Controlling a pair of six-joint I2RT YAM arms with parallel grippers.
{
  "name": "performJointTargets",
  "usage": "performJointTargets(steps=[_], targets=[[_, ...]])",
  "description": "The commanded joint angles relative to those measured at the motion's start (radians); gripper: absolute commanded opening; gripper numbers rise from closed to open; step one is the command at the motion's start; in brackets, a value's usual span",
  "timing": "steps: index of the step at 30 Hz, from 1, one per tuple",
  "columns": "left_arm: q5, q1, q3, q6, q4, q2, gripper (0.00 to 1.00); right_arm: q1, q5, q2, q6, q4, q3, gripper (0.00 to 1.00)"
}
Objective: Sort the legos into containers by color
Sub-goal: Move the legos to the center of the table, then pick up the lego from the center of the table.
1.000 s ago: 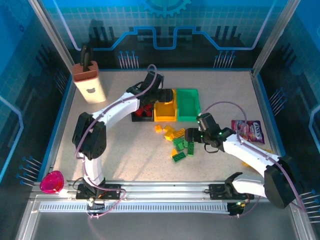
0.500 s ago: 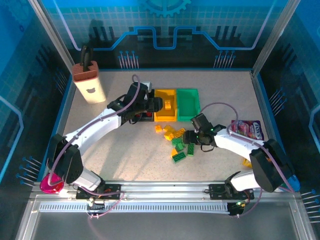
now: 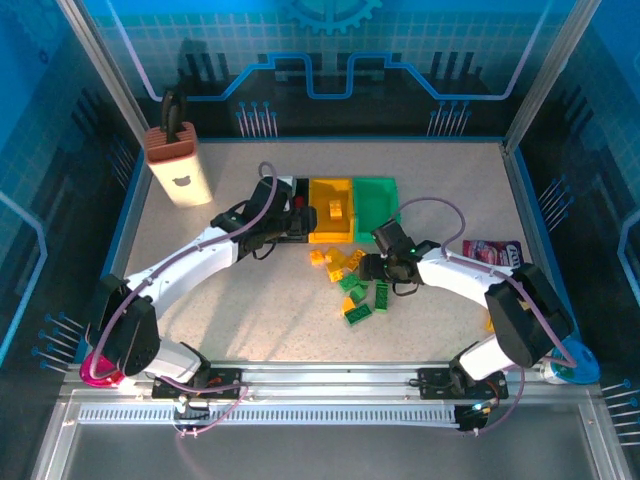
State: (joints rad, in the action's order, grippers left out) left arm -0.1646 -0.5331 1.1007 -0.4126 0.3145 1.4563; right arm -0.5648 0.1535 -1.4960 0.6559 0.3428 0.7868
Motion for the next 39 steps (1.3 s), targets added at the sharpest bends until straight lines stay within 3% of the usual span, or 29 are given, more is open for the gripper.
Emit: performJointTargets(steps=[1,9,23,33,39], targets=[[-0.016,-0.003,-0.016,-0.007,-0.008,-0.029,0.74,-0.012,0.049,0.042,0.022,0.06,-0.022,0.73],[-0.012,-0.003,-0.026,-0.013,-0.018,-0.028,0.74,-0.003,0.073,0.143,0.022,0.062,-0.058,0.74],[-0.004,-0.005,-0.08,-0.041,-0.023,-0.052,0.74,-0.012,0.051,-0.002,0.033,0.035,-0.043,0.65],[-0.012,-0.013,-0.148,-0.063,-0.03,-0.068,0.73,-0.043,0.115,0.017,0.006,0.079,0.007,0.37],[-0.031,-0.053,-0.192,-0.081,-0.028,-0.064,0.73,-0.022,0.175,0.073,-0.055,0.124,0.102,0.31]])
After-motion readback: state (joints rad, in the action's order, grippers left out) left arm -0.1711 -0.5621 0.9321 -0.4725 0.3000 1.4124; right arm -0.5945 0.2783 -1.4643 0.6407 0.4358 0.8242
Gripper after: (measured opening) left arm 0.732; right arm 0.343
